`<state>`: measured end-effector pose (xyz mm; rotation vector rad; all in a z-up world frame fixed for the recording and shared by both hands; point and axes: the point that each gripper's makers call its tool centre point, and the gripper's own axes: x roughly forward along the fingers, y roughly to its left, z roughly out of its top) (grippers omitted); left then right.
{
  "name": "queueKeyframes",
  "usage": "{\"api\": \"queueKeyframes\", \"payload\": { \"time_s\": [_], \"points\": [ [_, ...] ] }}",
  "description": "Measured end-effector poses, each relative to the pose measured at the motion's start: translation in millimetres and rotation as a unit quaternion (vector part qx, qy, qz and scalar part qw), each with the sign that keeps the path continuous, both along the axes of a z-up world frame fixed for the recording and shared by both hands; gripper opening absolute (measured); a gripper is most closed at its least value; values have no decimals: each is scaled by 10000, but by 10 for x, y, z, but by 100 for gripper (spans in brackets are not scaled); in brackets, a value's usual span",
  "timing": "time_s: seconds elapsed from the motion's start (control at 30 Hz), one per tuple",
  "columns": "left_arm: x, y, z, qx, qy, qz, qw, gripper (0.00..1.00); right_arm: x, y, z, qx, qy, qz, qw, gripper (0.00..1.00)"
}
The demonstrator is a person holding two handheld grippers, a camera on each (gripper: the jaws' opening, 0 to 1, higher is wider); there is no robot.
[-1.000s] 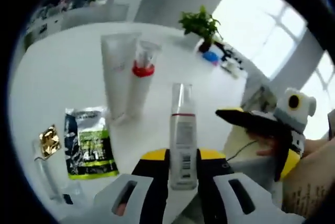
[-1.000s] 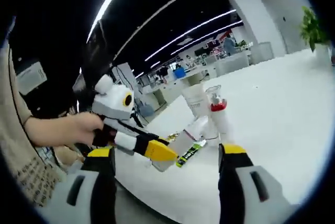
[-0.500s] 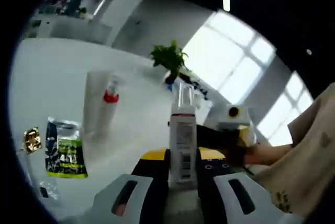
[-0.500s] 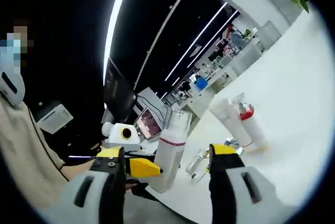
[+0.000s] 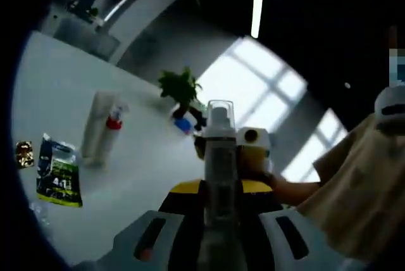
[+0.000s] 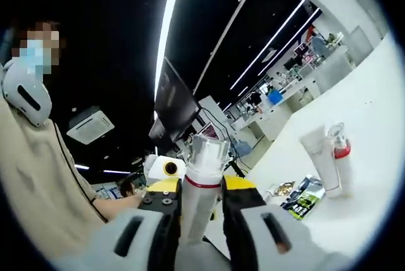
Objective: Arrange the skincare products in the storage area until every visible bottle or jar stands upright without overlapping.
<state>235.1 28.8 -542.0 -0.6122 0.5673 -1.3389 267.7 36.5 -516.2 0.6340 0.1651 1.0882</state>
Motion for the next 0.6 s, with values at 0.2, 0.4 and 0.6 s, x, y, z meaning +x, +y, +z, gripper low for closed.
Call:
{"api": "queueKeyframes", "payload": {
  "time_s": [0.2, 0.4, 0.6],
  "points": [
    [-84, 89, -9, -64, 57, -249, 9997, 17, -79, 179, 2, -14, 34, 252, 9997, 25],
    [-49, 222, 5, -122, -25, -213, 9997, 17, -53, 290, 21, -199, 51, 115, 9997, 23],
    [138, 368, -52, 460, -527, 230, 9973, 19, 85, 371, -35, -694, 275, -373, 9965, 22]
  ]
}}
